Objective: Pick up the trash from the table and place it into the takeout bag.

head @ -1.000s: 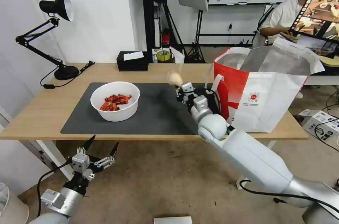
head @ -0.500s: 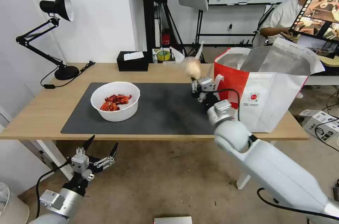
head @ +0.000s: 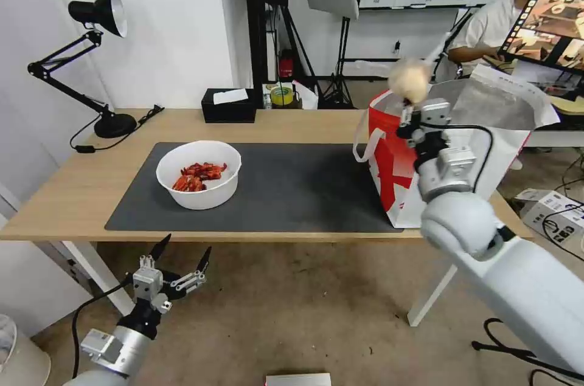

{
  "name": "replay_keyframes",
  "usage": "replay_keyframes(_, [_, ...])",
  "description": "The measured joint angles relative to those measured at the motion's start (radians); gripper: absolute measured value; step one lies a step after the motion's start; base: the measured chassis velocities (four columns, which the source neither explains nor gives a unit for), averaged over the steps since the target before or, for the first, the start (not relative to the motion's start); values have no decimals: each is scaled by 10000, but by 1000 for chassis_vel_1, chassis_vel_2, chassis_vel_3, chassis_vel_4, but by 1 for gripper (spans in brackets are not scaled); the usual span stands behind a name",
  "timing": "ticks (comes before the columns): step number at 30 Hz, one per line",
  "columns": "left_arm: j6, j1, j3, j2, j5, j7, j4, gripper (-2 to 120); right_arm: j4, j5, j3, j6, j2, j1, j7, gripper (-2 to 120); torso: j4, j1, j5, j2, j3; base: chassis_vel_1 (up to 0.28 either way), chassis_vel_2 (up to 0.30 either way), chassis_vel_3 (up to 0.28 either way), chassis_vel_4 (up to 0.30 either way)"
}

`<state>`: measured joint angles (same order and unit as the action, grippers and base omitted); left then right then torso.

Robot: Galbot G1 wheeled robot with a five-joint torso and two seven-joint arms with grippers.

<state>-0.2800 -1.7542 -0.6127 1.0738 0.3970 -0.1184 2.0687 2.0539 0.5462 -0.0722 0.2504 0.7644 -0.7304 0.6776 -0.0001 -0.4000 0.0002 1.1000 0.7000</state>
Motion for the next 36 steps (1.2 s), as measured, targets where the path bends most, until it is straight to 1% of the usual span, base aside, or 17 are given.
replay_keyframes(5, [0, -16, 12, -4, -8, -1, 17, 100, 57, 278, -216, 432, -127, -9, 258, 7, 0, 1, -2, 0, 0, 0, 0, 0, 0])
replay_keyframes(9, [12, -51, 14, -55, 42, -4, 127, 100, 69, 795, -321, 908, -329, 201, 515, 7, 0, 0, -2, 0, 0, 0, 0, 0, 0])
replay_keyframes(17, [48, -71, 7, -82, 94, -8, 172, 100, -138, 1139, -287, 1053, -358, 453, 633, 7, 2, 0, -2, -1, 0, 0, 0, 0, 0])
replay_keyframes(20, [47, -43, -2, -131, 95, -12, 166, 100, -208, 1337, -269, 1080, -405, 542, 556, 21, 1, 0, -2, 0, 0, 0, 0, 0, 0])
replay_keyframes(21, [47, -43, -2, -131, 95, -12, 166, 100, -208, 1337, -269, 1080, -405, 542, 556, 21, 1, 0, -2, 0, 0, 0, 0, 0, 0])
replay_keyframes(22, [47, -28, 11, -124, 91, -12, 156, 100, -216, 1365, -262, 1076, -408, 545, 543, 25, 1, 0, -2, -1, 0, 0, 0, 0, 0])
replay_keyframes(23, [45, -17, 29, -110, 78, -14, 145, 100, -226, 1370, -248, 1063, -407, 546, 534, 31, 1, -1, -2, -1, 0, 0, 0, 0, 0])
replay_keyframes(25, [45, -14, 40, -105, 68, -14, 137, 100, -228, 1370, -240, 1057, -402, 543, 533, 32, 1, 0, -3, 0, 0, 0, 0, 0, 0])
replay_keyframes(26, [42, -10, 53, -100, 49, -14, 115, 100, -242, 1370, -221, 1049, -365, 533, 532, 41, 1, 0, -3, 0, 0, 0, 0, 0, 0])
replay_keyframes(27, [40, -10, 54, -99, 39, -14, 106, 100, -254, 1368, -209, 1048, -330, 524, 532, 46, 1, 0, -2, 0, 0, 0, 0, 0, 0])
replay_keyframes(28, [38, -10, 54, -100, 35, -14, 102, 100, -265, 1366, -200, 1047, -304, 517, 532, 50, 1, 0, -3, 0, 0, 0, 0, 0, 0])
replay_keyframes(29, [38, -10, 54, -100, 35, -14, 102, 100, -265, 1366, -200, 1047, -304, 517, 532, 50, 1, 0, -3, 0, 0, 0, 0, 0, 0])
replay_keyframes(31, [34, -14, 37, -114, 33, -16, 96, 100, -315, 1363, -169, 1039, -261, 507, 532, 59, 1, 0, -2, -1, 0, 0, 0, 0, 0])
replay_keyframes(32, [34, -14, 37, -114, 33, -16, 96, 100, -315, 1363, -169, 1039, -261, 507, 532, 59, 1, 0, -2, -1, 0, 0, 0, 0, 0])
replay_keyframes(34, [25, -16, 0, -143, 33, -17, 79, 100, -363, 1363, -112, 1034, -240, 520, 532, 71, 1, -1, -2, 0, 0, 0, 0, 0, 0])
replay_keyframes(35, [25, -16, 0, -143, 33, -17, 79, 100, -363, 1363, -112, 1034, -240, 520, 532, 71, 1, -1, -2, 0, 0, 0, 0, 0, 0])
replay_keyframes(36, [23, -19, -14, -149, 33, -17, 74, 100, -367, 1362, -95, 1034, -222, 521, 532, 76, 2, 0, -3, -1, 0, 0, 0, 0, 0])
